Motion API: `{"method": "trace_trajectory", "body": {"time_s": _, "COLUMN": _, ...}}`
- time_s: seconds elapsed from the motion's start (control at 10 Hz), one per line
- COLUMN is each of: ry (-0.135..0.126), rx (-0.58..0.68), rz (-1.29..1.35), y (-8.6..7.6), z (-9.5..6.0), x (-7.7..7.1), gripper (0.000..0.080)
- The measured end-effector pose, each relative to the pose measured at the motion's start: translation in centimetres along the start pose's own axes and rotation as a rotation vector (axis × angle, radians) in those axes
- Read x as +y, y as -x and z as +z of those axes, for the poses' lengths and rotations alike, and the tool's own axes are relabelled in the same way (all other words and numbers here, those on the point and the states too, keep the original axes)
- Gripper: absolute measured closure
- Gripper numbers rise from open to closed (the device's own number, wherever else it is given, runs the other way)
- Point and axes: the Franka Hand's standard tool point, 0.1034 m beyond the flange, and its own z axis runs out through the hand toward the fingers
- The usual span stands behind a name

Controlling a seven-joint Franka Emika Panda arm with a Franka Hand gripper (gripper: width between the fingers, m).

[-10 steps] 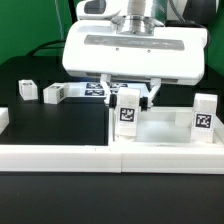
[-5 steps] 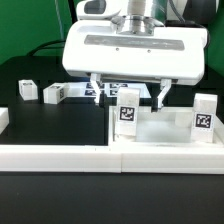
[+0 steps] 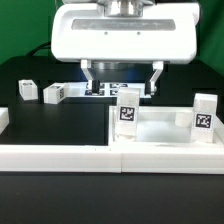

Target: Assemble square table

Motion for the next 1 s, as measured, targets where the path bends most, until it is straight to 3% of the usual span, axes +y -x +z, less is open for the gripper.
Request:
{"method": "trace_trajectory", "body": {"time_s": 0.2, "ry": -0.037, "rx": -0.184, "rz": 0.014, "y": 0.6, "z": 0.2, "x": -0.7, "gripper": 0.0151}}
{"method": "trace_trajectory", "body": {"time_s": 0.5, "ry": -0.048, "rx": -0.351, "rz": 0.029, "y": 0.0, "z": 0.7, "x": -1.5, "gripper": 0.0151}}
{"method": "trace_trajectory", "body": {"time_s": 0.7, "ry": -0.034, "rx": -0.328, "rz": 0.03, "y": -0.4, "z": 2.0, "x": -1.5, "gripper": 0.0151}}
{"method": "trace_trajectory", "body": {"time_s": 0.9, "ry": -0.026, "rx": -0.318, "rz": 0.058, "y": -0.4, "z": 2.3, "x": -1.5, "gripper": 0.0151}}
{"method": "trace_trajectory", "body": {"time_s": 1.0, "ry": -0.025, "rx": -0.318, "rz": 0.058, "y": -0.4, "z": 2.3, "x": -1.5, "gripper": 0.0273}}
